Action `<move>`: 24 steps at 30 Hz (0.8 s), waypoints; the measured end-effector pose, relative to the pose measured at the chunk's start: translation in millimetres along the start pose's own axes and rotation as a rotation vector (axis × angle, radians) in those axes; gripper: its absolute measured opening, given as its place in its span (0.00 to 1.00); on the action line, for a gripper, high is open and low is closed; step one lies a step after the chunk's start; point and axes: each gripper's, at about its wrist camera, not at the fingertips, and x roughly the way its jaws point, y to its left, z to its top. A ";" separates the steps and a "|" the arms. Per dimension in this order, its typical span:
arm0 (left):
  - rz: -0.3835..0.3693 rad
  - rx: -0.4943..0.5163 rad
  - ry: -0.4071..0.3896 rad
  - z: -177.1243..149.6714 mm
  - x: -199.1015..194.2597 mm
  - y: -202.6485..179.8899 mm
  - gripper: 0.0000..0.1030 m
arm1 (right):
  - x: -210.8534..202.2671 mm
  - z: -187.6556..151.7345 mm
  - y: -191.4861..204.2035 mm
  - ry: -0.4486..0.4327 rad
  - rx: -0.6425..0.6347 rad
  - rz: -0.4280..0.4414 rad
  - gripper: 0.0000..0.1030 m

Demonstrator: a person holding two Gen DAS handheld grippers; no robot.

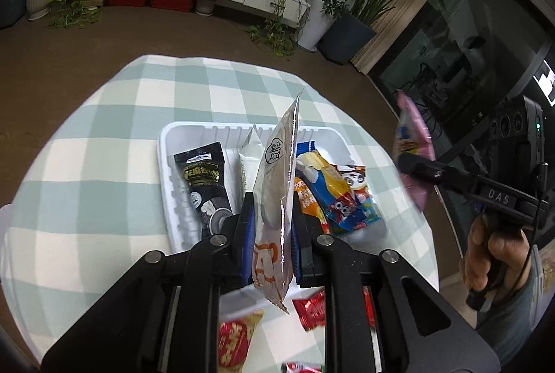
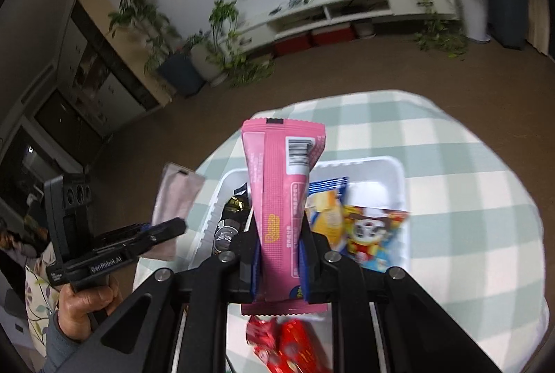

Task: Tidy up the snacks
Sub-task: 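Carry the clear bag and pink bag over the white tray with both tools, then open both tools to release the clear bag and pink bag into the tray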

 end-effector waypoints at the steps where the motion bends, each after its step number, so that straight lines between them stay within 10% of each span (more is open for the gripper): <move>1: 0.000 -0.005 0.004 0.2 5.7 0.9 0.15 | 9.9 0.7 2.2 0.014 -0.003 -0.005 0.18; 24: 0.028 -0.056 0.076 -17.6 79.8 22.6 0.19 | 107.9 -13.1 4.8 0.174 -0.018 -0.096 0.25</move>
